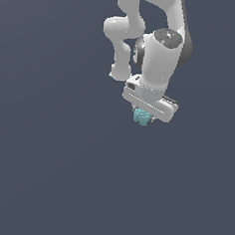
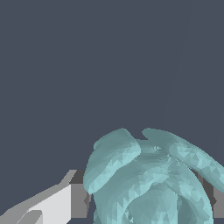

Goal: Pick up the object and move it to a goal position.

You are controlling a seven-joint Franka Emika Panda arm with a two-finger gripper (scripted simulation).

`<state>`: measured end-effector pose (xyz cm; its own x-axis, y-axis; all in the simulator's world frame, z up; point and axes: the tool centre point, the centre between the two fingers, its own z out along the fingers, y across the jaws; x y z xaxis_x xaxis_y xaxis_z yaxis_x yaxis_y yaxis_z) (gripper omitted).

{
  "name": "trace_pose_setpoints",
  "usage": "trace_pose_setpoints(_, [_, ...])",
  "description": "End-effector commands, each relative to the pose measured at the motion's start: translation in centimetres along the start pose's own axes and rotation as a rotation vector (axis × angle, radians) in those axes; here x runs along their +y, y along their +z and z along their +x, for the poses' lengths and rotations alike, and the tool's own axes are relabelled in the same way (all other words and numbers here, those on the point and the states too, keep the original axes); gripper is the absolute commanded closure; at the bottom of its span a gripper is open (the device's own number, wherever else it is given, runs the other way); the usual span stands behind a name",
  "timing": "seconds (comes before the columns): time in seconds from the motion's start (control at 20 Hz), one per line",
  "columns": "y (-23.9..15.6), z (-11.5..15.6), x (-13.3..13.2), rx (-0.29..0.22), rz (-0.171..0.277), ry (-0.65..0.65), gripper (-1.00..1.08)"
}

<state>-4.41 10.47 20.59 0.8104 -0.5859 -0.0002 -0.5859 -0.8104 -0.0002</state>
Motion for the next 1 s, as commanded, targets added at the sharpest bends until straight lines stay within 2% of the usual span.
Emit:
trace_pose_setpoints(0.0, [-2.5,-1.2,0.2,0.000,0.000,0.000,1.08])
trace_pose_setpoints(0.55, [-12.9,-5.9,0.9,0.001,-0.001,0.000,1.08])
trace_pose_setpoints(0.95, [-17.3,-7.8,1.0,0.001,-0.001,0.000,1.08])
